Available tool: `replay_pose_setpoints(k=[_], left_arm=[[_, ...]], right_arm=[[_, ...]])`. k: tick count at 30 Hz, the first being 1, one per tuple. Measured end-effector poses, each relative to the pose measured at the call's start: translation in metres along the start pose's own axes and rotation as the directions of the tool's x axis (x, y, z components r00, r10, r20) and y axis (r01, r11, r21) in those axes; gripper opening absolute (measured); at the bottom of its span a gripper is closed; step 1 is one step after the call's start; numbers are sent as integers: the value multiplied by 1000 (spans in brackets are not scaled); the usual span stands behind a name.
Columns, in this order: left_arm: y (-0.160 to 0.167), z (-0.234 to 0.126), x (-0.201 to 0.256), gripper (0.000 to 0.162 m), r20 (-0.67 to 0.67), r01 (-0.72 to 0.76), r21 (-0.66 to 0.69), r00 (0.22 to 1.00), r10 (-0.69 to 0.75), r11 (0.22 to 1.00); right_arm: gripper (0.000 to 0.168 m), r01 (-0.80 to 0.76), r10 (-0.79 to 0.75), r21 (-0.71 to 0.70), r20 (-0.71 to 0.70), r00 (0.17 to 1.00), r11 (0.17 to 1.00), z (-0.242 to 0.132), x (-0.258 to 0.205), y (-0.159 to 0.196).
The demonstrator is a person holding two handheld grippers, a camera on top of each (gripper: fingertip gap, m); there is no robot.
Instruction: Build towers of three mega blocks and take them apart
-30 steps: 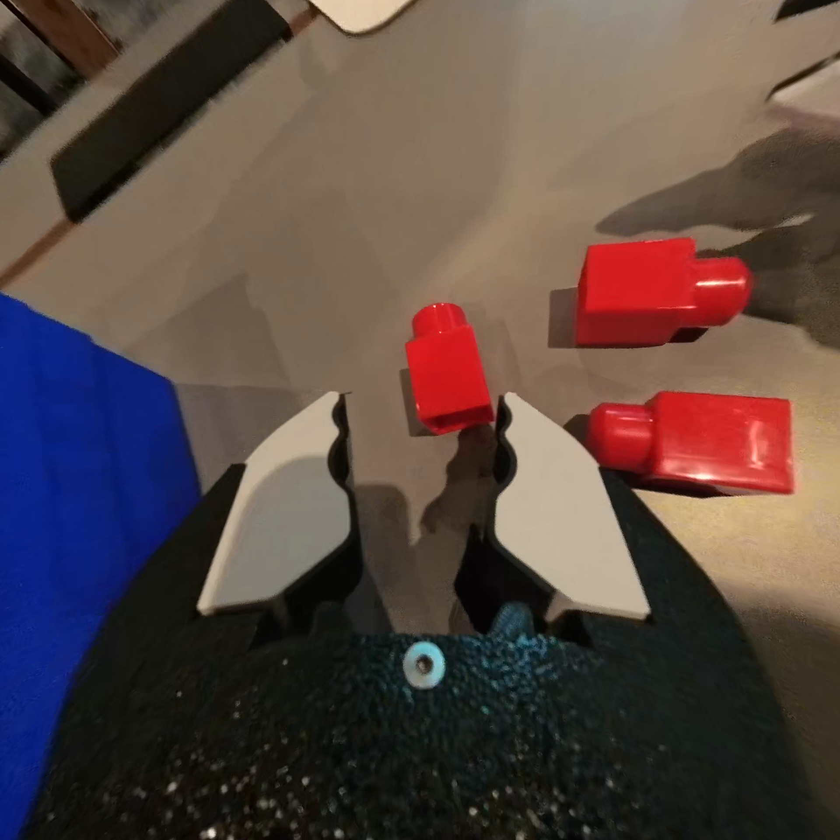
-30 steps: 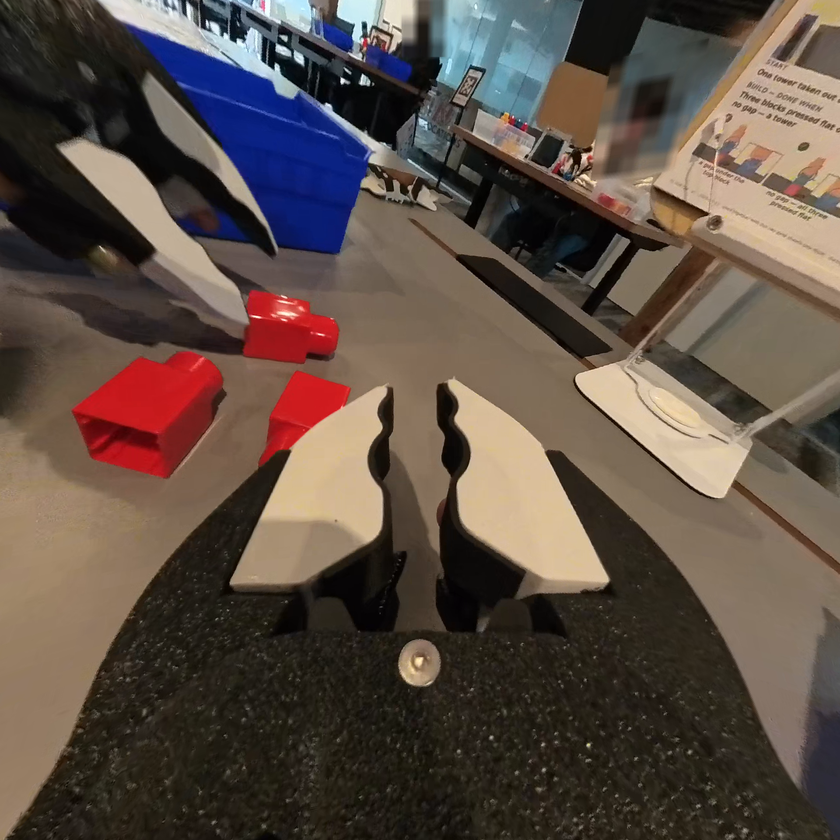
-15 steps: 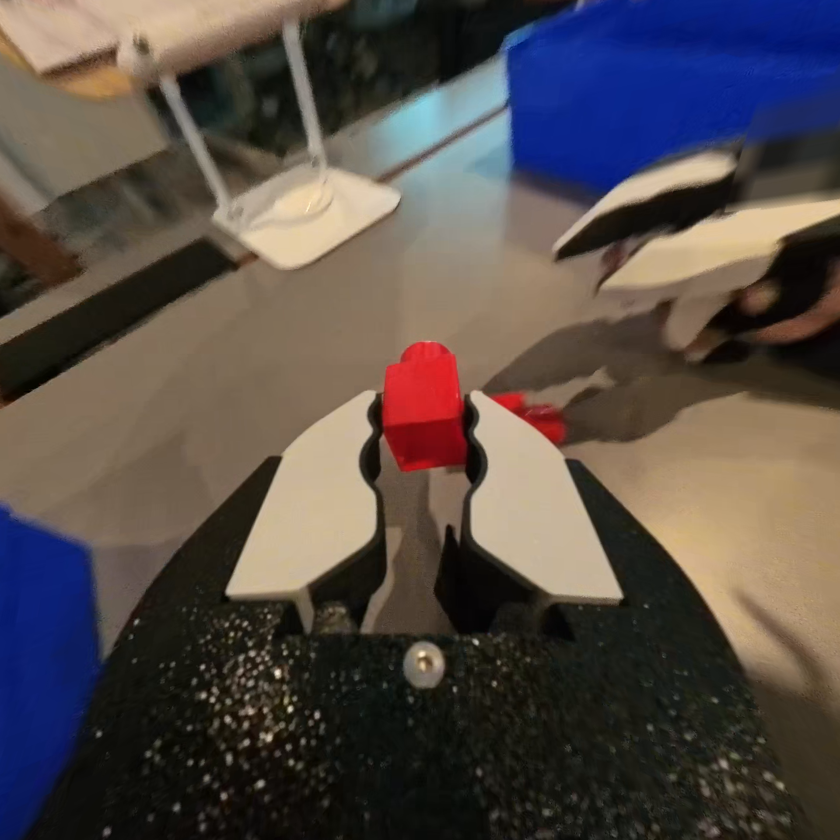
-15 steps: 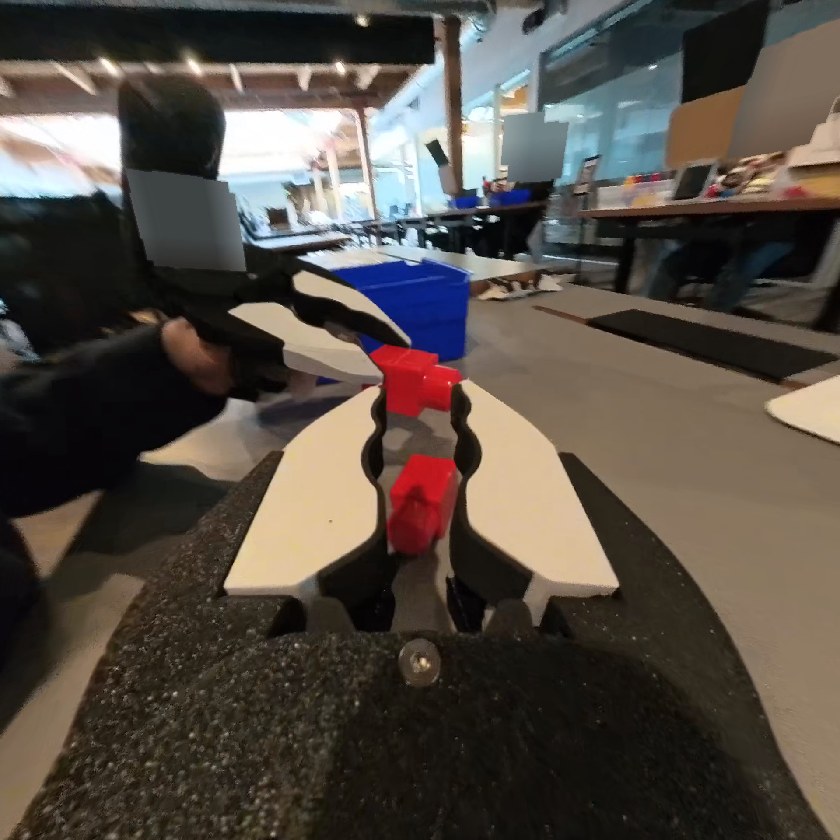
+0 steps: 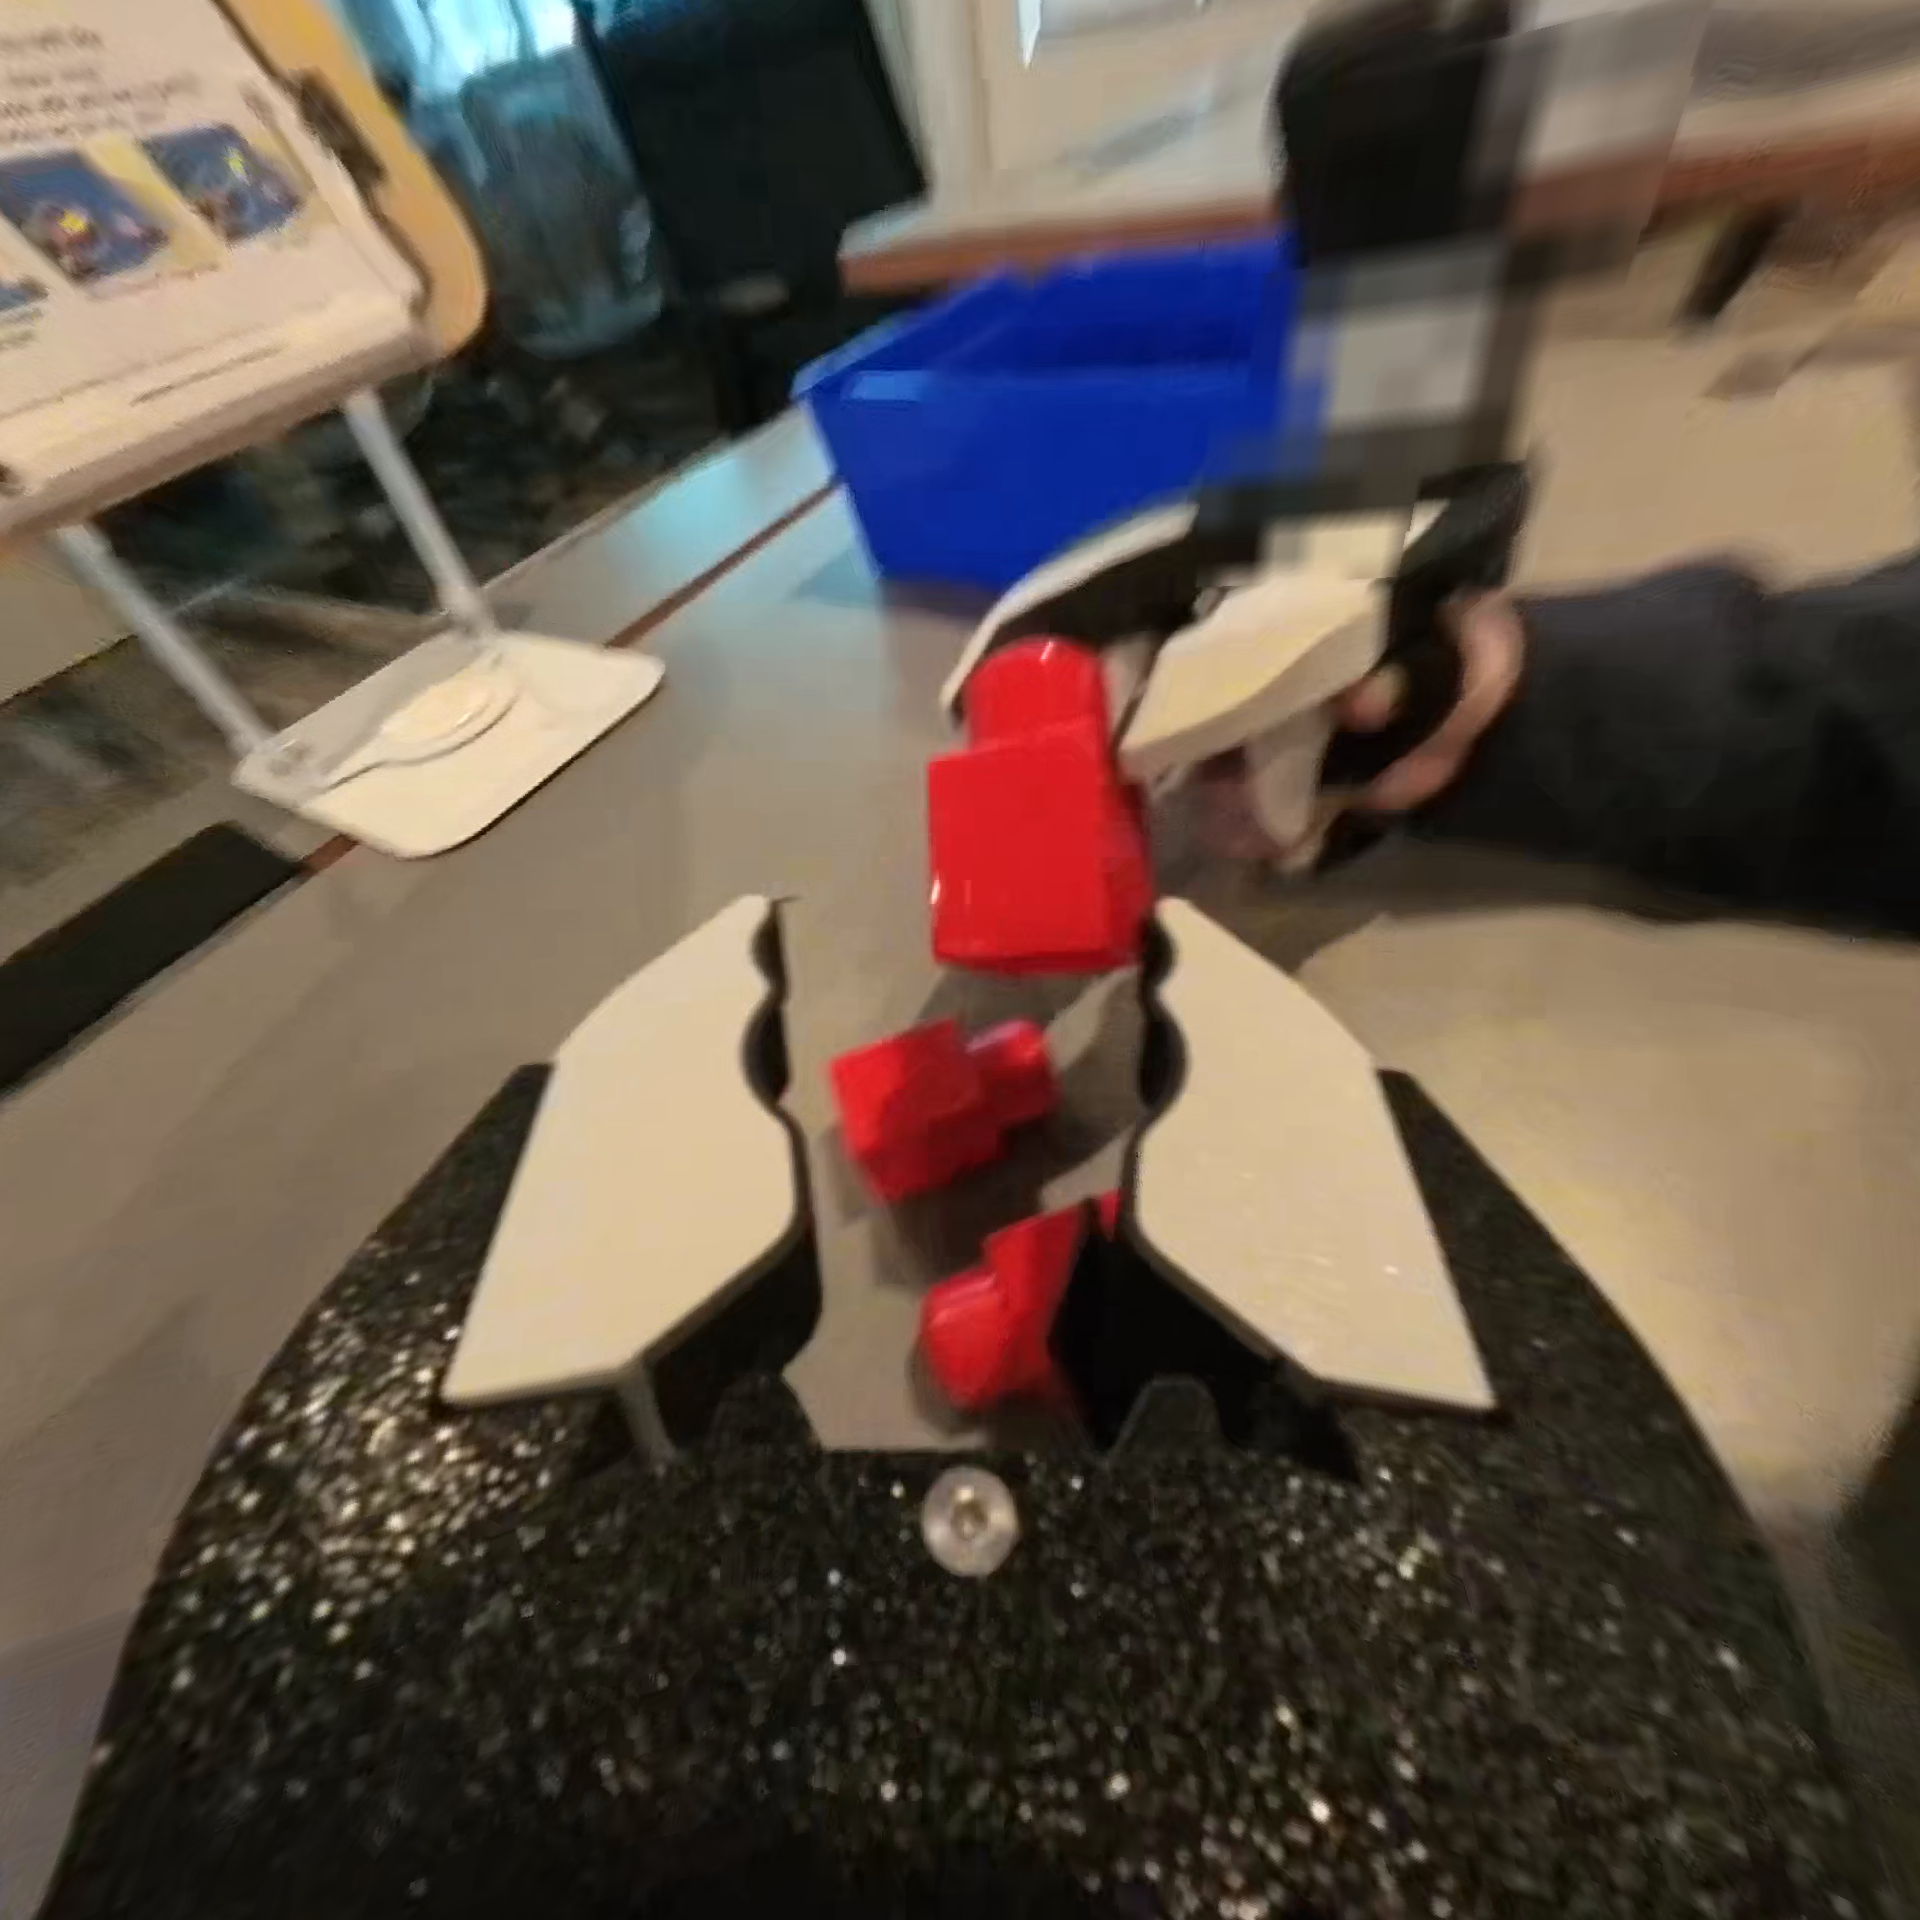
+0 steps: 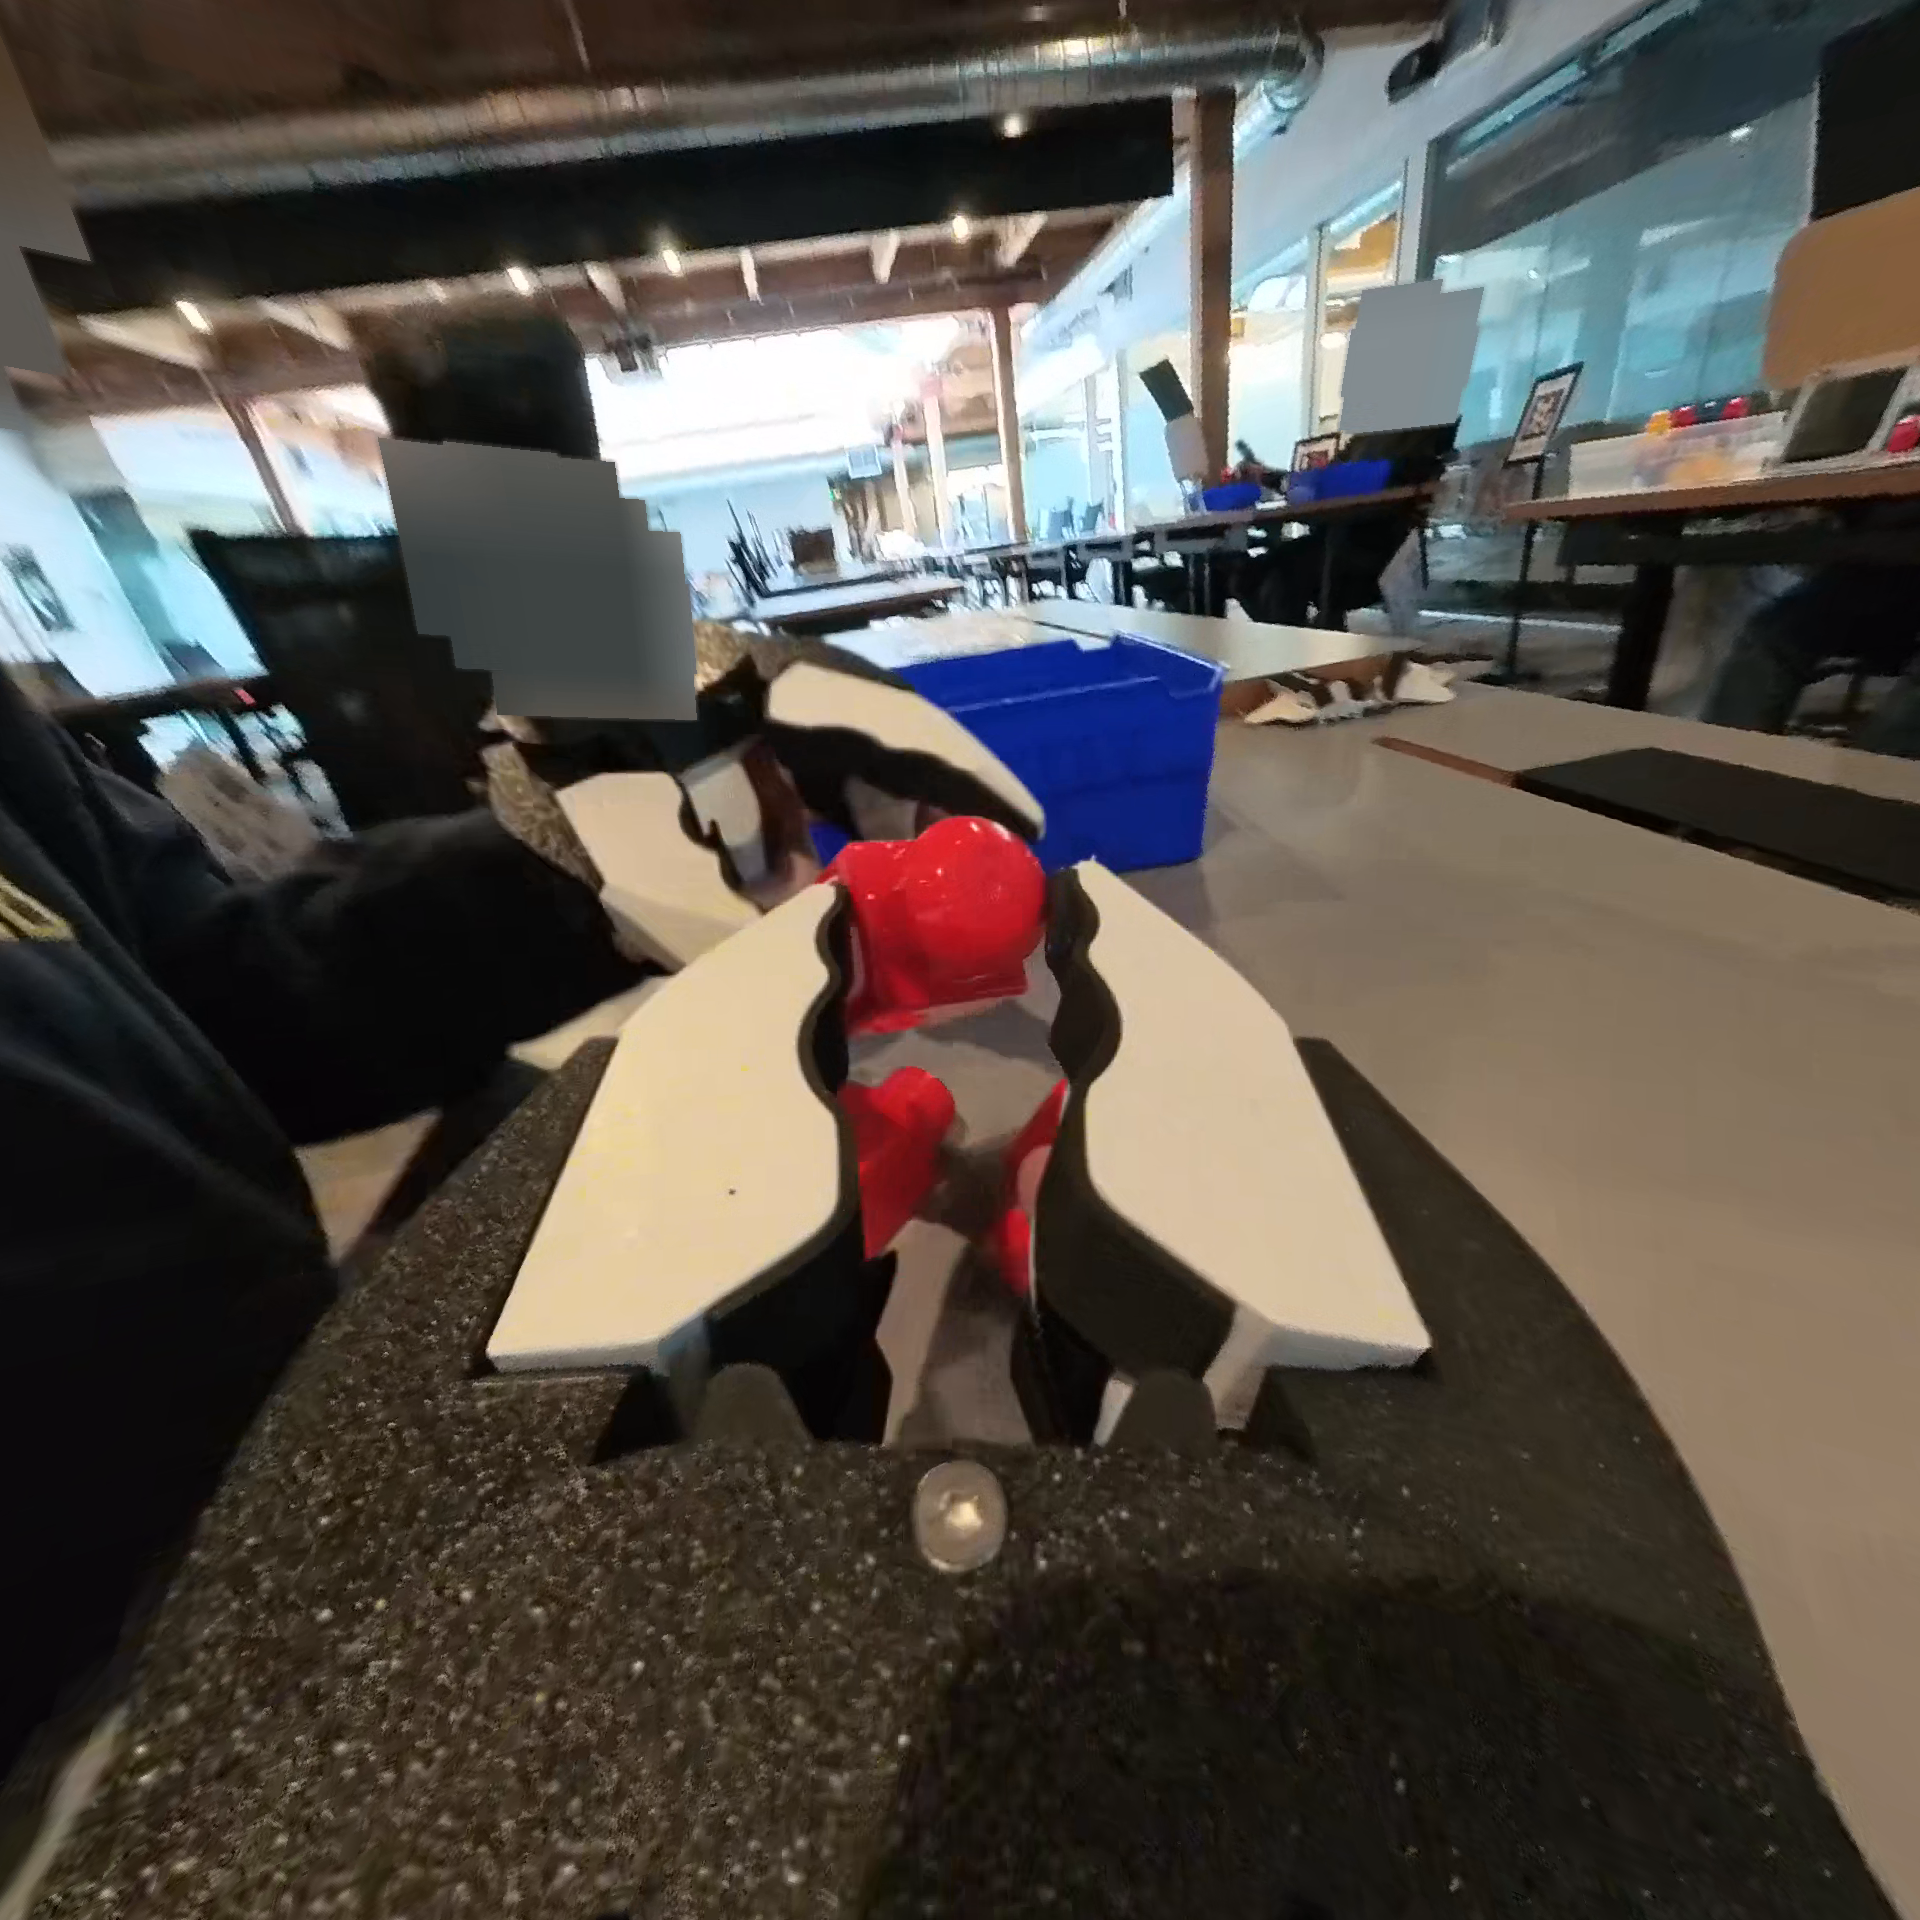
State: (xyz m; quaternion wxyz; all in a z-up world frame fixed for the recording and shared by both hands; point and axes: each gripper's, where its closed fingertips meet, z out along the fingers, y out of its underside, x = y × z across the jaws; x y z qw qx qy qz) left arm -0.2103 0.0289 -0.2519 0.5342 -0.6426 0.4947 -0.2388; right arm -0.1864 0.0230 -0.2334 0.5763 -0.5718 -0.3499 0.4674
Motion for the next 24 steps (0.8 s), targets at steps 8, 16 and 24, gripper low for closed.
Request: replay_pose_setpoints(k=[8, 16, 24], left_arm=[[17, 15, 12, 66, -18, -151, -148, 988, 150, 977], [21, 17, 25, 44, -105, -172, -134, 982, 158, 976], [18, -7, -67, 41, 366, -70, -33, 927, 77, 997]], right_arm=[[36, 280, -285, -134, -22, 958, 951, 3, -10, 11], [36, 365, -371, -155, -8, 929, 918, 4, -15, 14], [72, -43, -23, -256, -251, 968, 966, -6, 40, 30]])
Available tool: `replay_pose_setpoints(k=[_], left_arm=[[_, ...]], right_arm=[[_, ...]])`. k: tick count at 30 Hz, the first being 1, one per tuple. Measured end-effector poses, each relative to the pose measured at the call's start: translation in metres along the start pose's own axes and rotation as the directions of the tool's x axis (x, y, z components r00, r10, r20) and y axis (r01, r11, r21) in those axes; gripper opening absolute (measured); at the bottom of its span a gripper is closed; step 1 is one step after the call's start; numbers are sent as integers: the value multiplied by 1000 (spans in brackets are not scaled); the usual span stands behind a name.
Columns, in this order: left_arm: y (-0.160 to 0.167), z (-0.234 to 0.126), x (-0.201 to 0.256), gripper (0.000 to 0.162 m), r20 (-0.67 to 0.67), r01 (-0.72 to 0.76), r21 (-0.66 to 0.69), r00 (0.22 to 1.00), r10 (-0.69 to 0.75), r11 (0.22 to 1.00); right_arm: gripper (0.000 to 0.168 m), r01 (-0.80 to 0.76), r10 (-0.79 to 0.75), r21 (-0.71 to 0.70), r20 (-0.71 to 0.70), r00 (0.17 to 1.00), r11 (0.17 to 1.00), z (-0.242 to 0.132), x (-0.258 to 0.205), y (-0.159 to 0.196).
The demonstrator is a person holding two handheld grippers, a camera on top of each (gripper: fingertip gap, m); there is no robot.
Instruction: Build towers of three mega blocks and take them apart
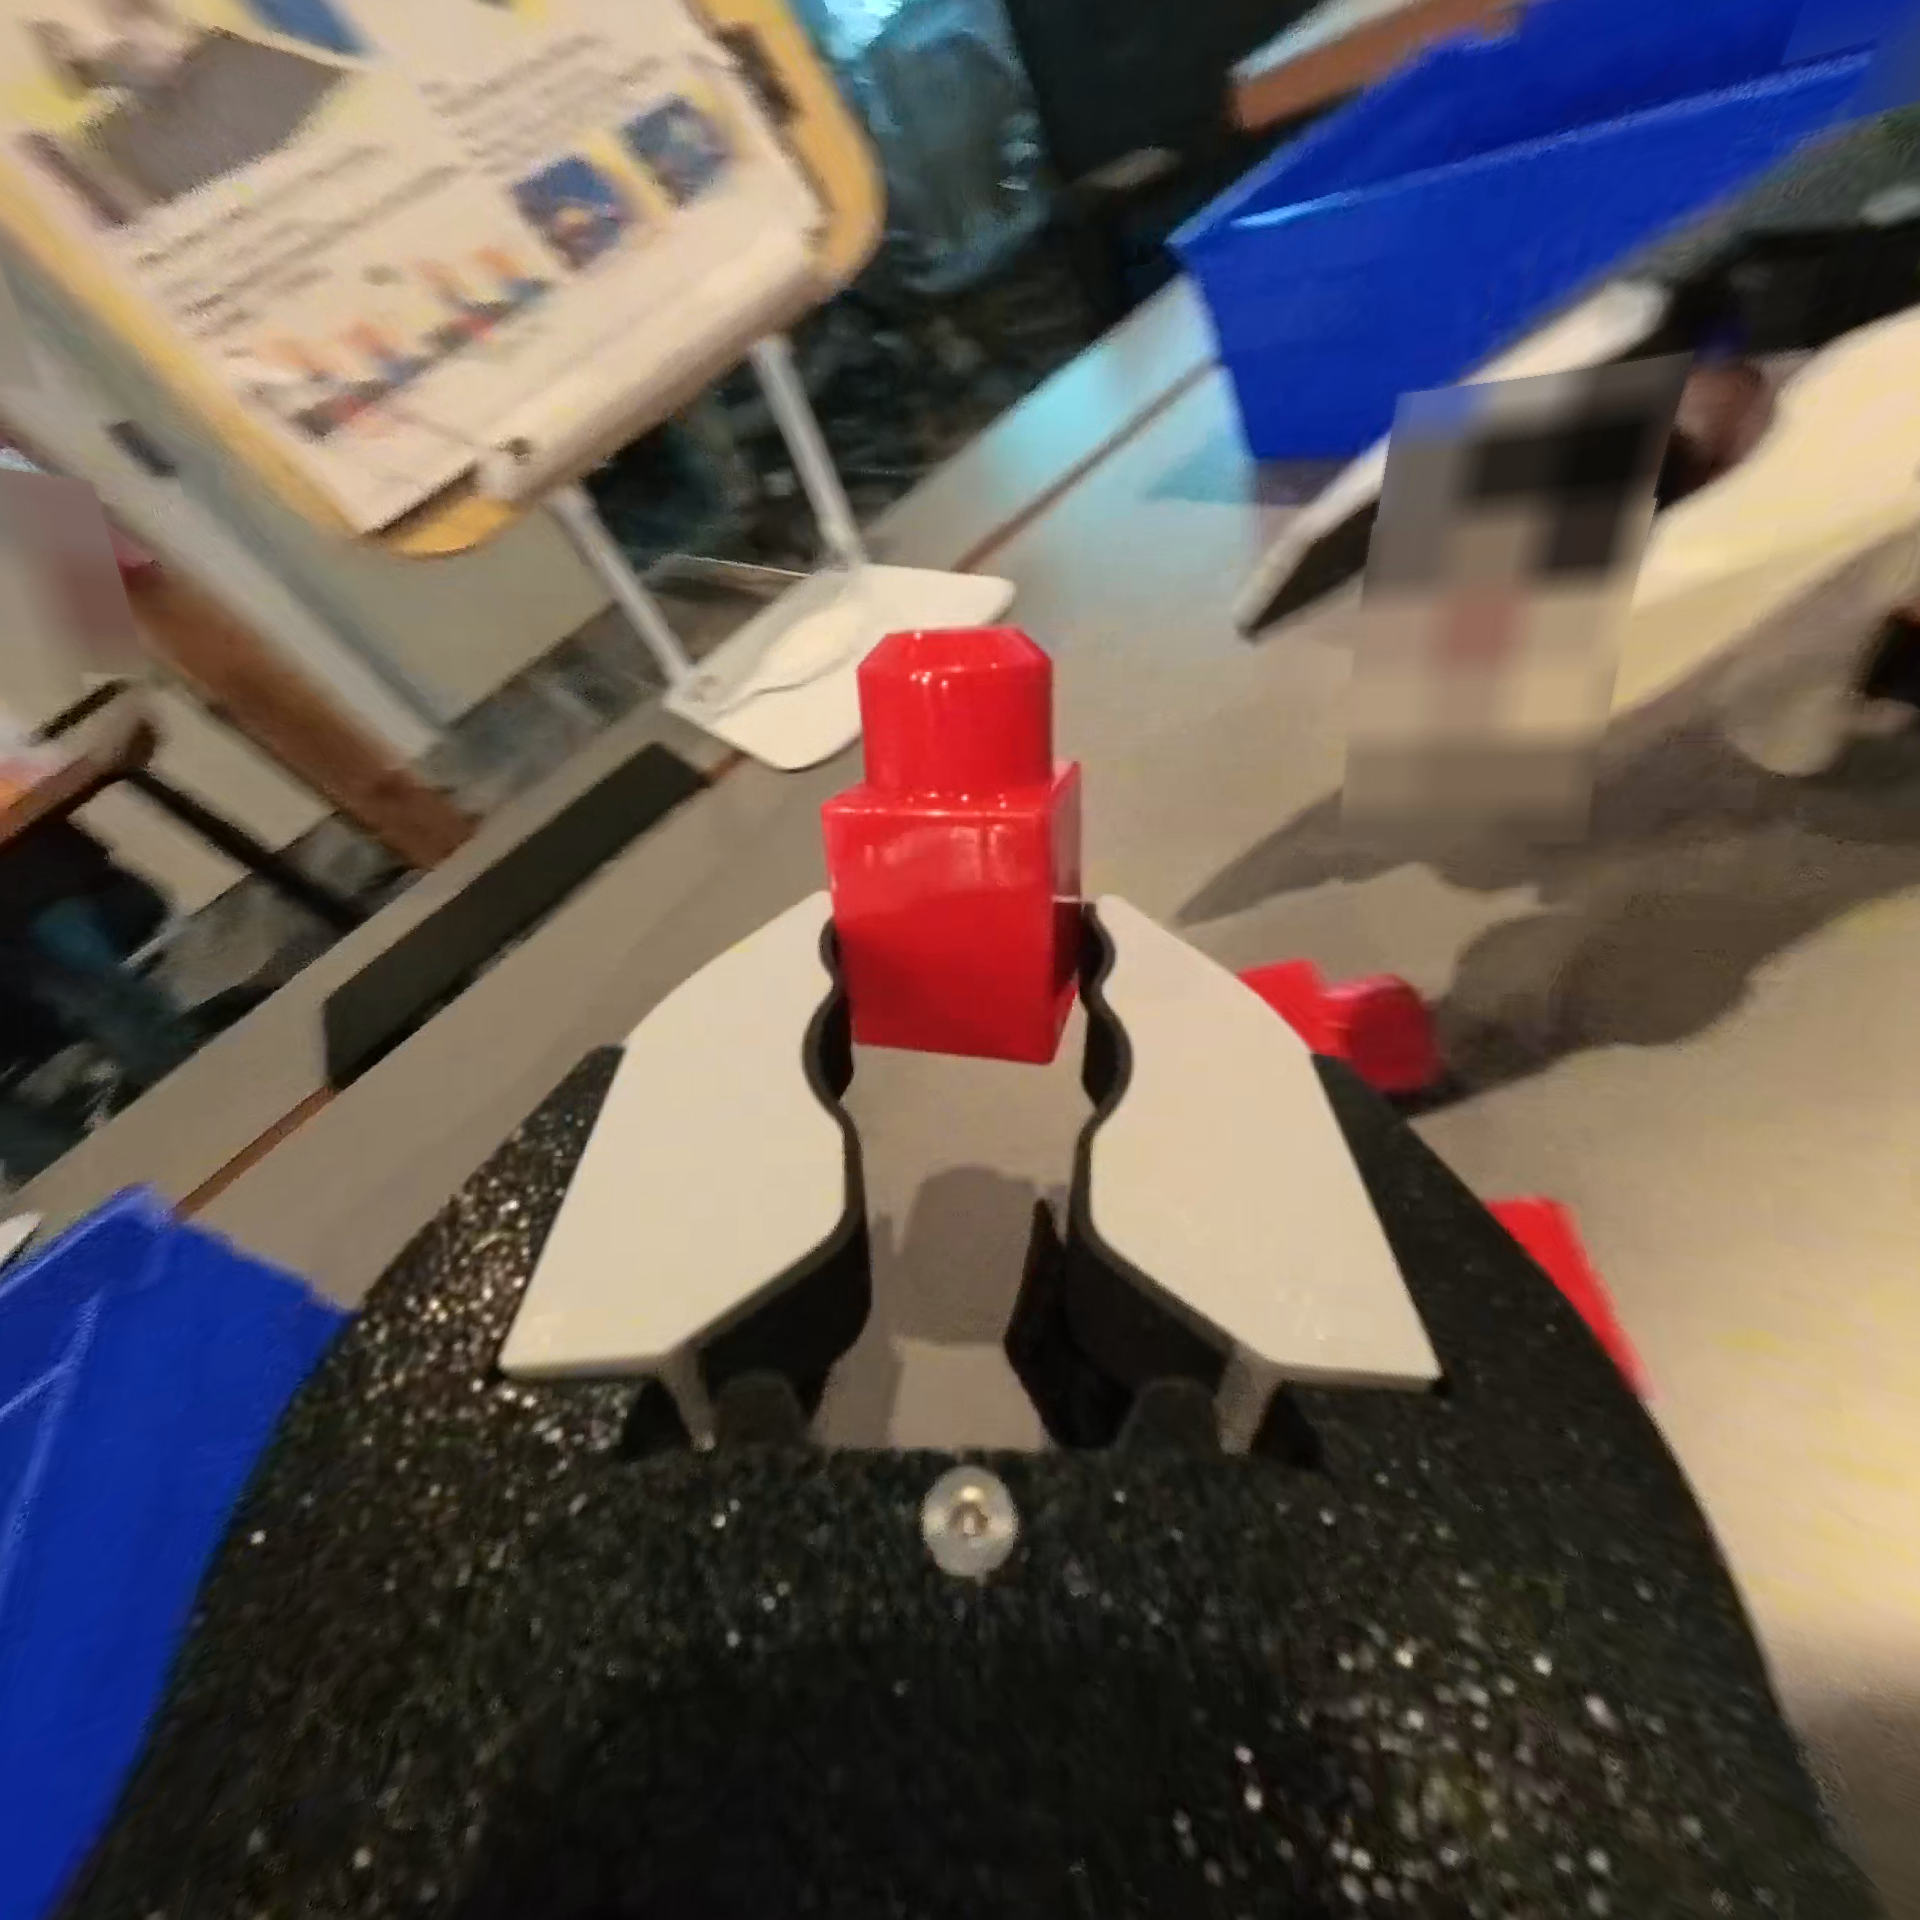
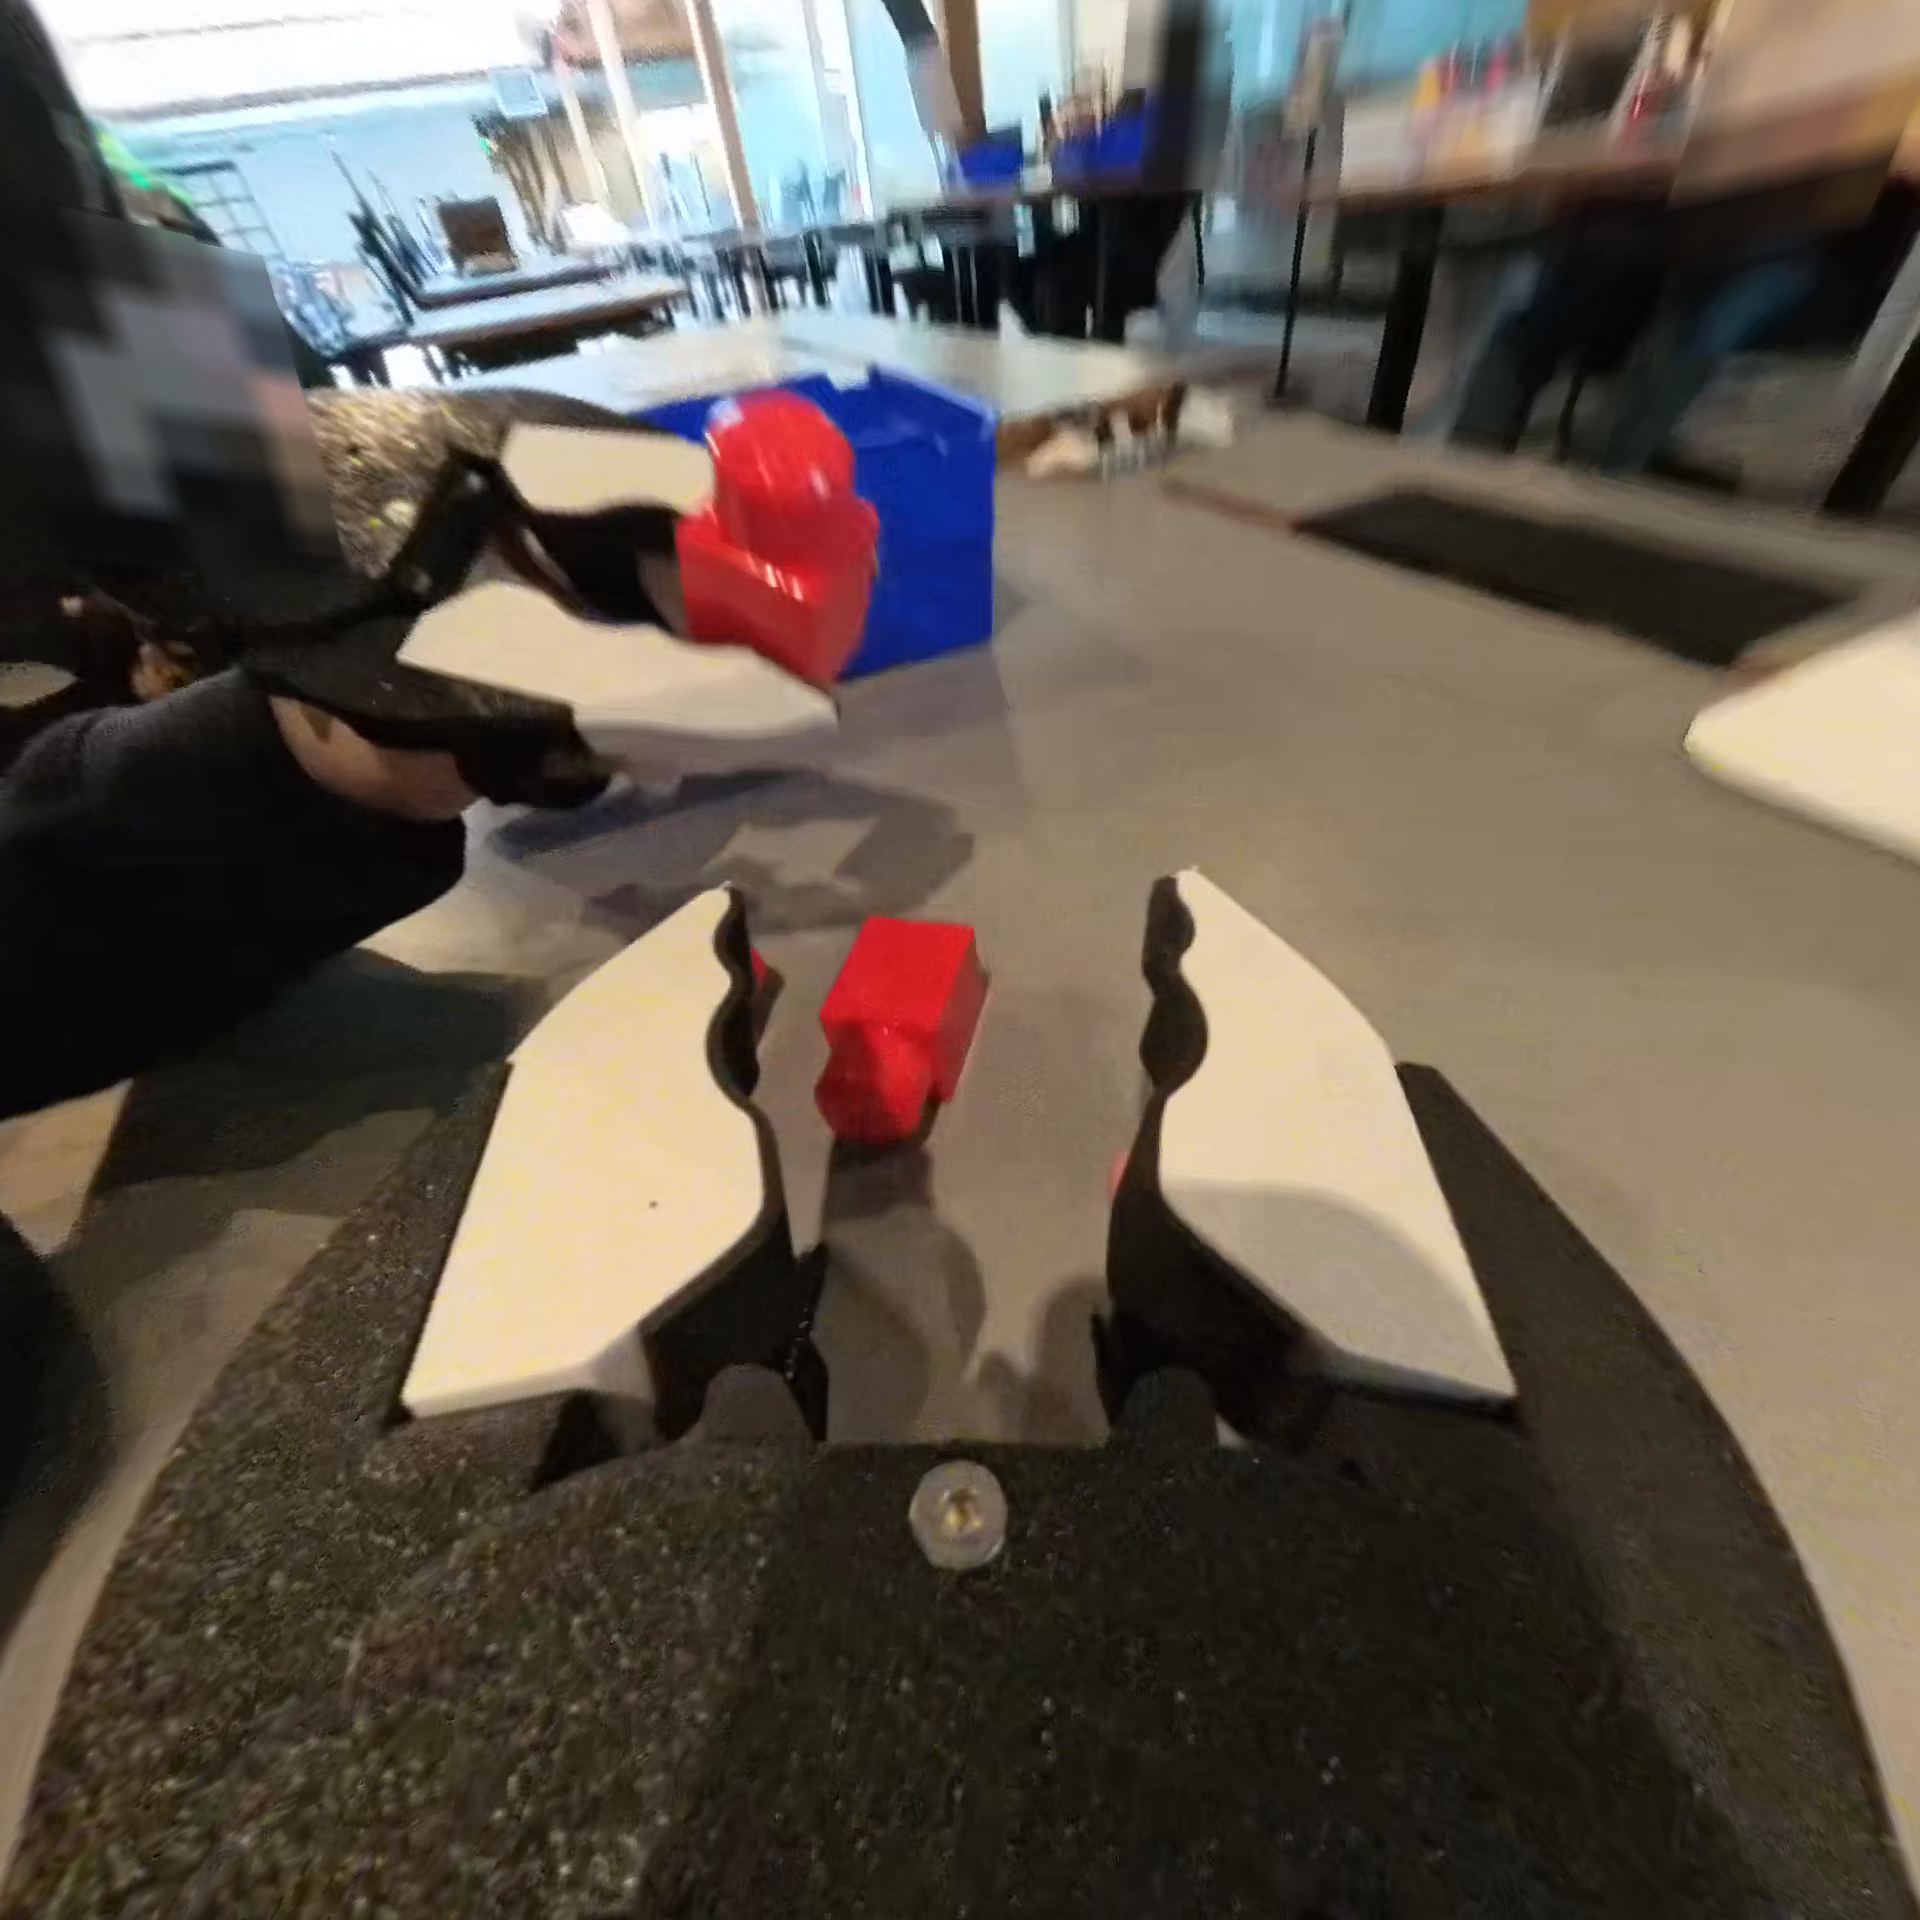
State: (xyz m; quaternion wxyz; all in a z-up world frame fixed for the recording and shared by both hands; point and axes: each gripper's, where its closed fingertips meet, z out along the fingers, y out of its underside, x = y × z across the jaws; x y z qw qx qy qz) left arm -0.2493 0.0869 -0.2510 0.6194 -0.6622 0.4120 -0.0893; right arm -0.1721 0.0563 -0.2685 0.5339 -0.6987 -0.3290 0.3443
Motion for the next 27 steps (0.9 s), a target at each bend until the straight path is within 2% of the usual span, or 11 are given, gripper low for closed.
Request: replay_pose_setpoints(k=[1, 2, 4, 5, 10, 14, 18, 20, 22, 23, 27], left_arm=[[2, 1, -12, 41, 50, 18, 6, 999, -18, 1000], [5, 3, -22, 41, 90, 31, 11, 995, -31, 999], [9, 10, -33, 41, 125, 57, 17, 990, -58, 998], [11, 15, -35, 41, 127, 71, 22, 989, -74, 997], [11, 37, -45, 41, 132, 121, 99, 982, -133, 988], [8, 48, -39, 40, 24, 163, 174, 985, -170, 971], [11, 47, -25, 40, -130, 311, 183, 948, -291, 933], [11, 45, -24, 40, -143, 299, 191, 951, -275, 935], [13, 44, -28, 41, -85, 251, 194, 967, -239, 948], [14, 44, -29, 41, -63, 226, 191, 974, -218, 955], [16, 48, -21, 40, -57, 158, 163, 987, -150, 974]], right_arm=[[67, -47, 47, -34, -2, 999, 998, 2, 4, 6], [54, -60, 60, -62, 2, 998, 996, 4, 5, 12], [32, -13, 13, -88, 5, 1000, 996, 6, 2, 17], [30, 7, -9, -87, -15, 1000, 996, 7, 2, 17], [30, 89, -108, -177, -96, 989, 980, 12, 0, 25], [32, 176, -213, -250, -132, 968, 952, 17, -4, 35], [27, 174, -213, -309, -97, 972, 935, 22, -12, 46], [31, 151, -192, -323, -98, 977, 934, 23, -13, 50], [53, 133, -182, -348, -112, 977, 928, 25, -13, 55], [57, 136, -189, -362, -115, 975, 922, 26, -13, 58], [57, 156, -227, -389, -145, 963, 908, 32, -13, 62]])
